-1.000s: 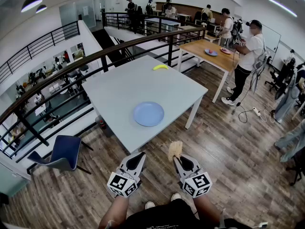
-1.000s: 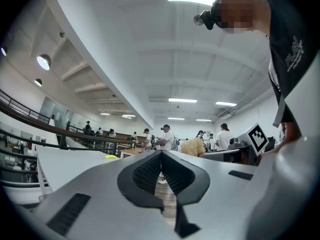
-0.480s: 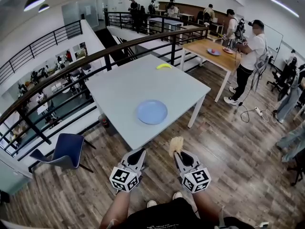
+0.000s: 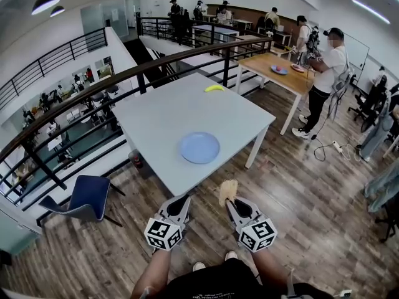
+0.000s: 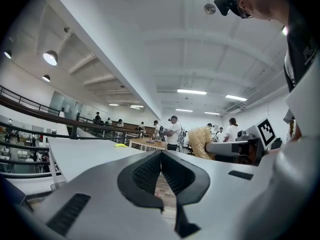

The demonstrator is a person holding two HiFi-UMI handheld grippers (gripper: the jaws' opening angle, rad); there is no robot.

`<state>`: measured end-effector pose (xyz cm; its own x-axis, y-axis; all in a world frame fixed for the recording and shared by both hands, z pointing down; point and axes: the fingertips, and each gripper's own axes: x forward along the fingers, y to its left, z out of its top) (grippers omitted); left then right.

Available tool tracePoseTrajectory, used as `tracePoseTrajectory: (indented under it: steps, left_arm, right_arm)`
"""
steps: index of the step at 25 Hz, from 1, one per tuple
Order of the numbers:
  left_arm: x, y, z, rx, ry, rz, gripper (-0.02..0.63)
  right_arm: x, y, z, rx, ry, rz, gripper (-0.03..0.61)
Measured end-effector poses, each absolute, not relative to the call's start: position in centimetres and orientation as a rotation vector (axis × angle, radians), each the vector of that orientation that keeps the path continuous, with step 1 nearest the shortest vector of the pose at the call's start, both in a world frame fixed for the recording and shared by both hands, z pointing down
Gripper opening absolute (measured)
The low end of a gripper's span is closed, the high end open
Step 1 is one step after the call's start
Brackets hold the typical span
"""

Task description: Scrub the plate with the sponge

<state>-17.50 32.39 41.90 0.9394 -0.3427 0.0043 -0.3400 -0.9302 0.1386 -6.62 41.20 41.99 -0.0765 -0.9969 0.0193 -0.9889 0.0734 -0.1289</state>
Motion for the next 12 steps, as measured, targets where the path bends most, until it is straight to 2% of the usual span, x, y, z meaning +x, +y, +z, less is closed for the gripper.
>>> tracePoseTrajectory:
  steps: [12]
  left_arm:
    - [-18.4, 31.0, 41.8, 2.941, -0.505, -0.034, 0.014]
  right_arm:
    - [-7.5, 39.8, 41.8, -2.125, 2.236, -0.188, 0.060]
